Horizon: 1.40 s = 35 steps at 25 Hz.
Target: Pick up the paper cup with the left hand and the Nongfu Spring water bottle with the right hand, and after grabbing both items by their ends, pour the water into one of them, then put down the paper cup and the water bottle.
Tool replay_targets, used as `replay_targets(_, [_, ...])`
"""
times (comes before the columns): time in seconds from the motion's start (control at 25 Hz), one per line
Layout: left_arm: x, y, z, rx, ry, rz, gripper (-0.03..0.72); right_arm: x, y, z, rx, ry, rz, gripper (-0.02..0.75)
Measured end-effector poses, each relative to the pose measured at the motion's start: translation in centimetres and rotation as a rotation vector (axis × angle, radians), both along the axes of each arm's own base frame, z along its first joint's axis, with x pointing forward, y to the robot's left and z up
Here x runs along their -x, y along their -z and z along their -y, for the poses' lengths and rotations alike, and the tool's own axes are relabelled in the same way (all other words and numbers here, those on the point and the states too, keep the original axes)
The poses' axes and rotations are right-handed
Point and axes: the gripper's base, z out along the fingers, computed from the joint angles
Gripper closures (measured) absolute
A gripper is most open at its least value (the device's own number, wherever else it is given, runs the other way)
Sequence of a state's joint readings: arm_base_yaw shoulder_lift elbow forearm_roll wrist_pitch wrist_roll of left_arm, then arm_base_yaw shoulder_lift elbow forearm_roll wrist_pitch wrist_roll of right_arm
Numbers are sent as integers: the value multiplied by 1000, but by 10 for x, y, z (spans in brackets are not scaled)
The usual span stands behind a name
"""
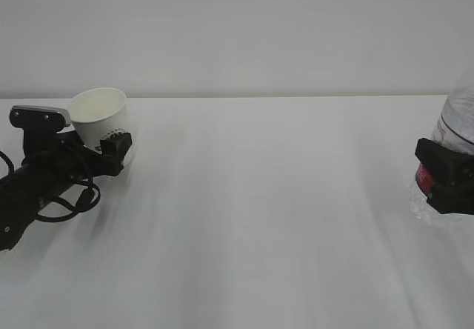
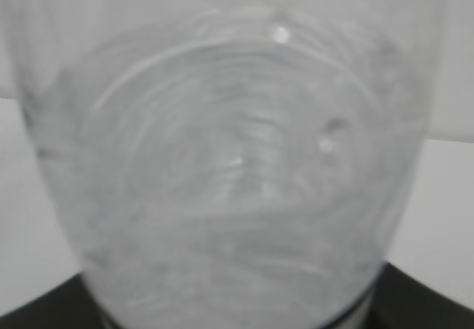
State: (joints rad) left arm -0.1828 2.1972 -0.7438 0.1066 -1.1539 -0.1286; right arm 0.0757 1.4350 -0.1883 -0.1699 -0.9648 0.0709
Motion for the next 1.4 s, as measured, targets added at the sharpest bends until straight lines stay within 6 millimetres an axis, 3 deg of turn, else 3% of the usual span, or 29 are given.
replay_targets(1.16, [-13,3,1,8,-17,21,-4,0,0,0,0,0,2,340])
replay_targets(1.4, [-14,3,0,10,-25,25,28,0,0,0,0,0,2,340])
